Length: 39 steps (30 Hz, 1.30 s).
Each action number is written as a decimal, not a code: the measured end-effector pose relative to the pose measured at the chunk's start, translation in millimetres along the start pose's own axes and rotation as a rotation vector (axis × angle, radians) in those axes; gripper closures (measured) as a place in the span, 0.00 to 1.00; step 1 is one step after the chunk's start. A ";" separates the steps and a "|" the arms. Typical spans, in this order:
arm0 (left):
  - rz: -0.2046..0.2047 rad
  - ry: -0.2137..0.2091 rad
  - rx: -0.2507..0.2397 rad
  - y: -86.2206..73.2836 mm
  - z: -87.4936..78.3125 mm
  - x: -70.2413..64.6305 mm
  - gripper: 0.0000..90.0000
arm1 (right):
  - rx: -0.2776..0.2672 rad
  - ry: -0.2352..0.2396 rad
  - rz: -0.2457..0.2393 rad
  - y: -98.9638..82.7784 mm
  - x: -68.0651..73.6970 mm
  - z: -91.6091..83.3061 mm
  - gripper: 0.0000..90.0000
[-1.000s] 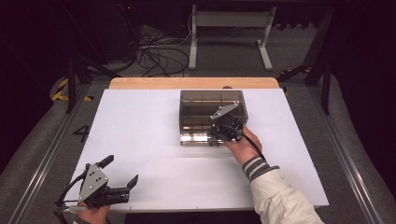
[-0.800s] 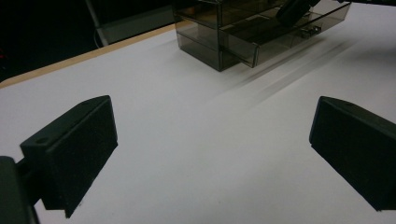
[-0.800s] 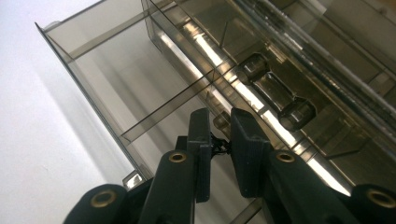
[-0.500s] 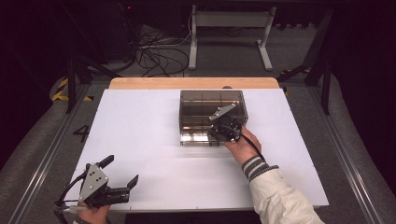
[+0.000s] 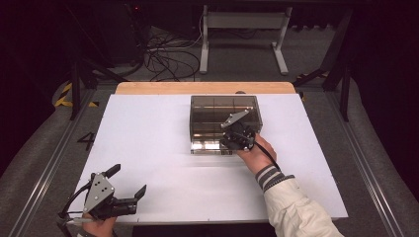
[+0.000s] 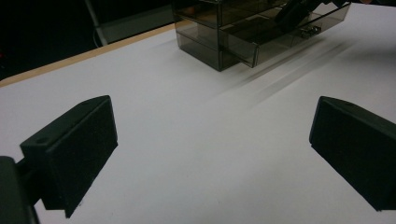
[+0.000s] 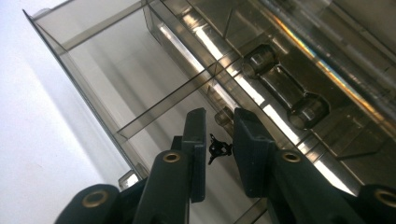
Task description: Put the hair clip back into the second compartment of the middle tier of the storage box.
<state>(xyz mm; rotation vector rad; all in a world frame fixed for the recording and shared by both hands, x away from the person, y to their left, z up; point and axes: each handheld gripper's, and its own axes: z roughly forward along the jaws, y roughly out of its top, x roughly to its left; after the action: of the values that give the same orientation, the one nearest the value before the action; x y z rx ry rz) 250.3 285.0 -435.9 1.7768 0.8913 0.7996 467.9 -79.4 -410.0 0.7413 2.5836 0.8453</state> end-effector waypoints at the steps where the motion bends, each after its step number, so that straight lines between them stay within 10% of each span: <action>1: 0.000 0.000 0.000 0.0 0.0 -0.1 0.02 | -0.004 0.001 0.001 0.1 0.2 -0.9 0.82; 20: 0.002 0.002 -0.003 0.3 -0.2 -0.3 0.02 | -0.222 0.018 0.009 -3.7 18.3 -52.5 0.74; 39: 0.003 0.004 -0.005 0.7 -0.2 -0.4 0.02 | -0.295 0.042 -0.020 -9.6 24.0 -72.5 0.62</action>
<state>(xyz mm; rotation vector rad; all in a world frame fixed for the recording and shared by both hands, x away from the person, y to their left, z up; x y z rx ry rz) 250.0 284.5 -435.2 1.7734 0.8882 0.8069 412.5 -105.2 -363.3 0.6158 2.4203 1.2123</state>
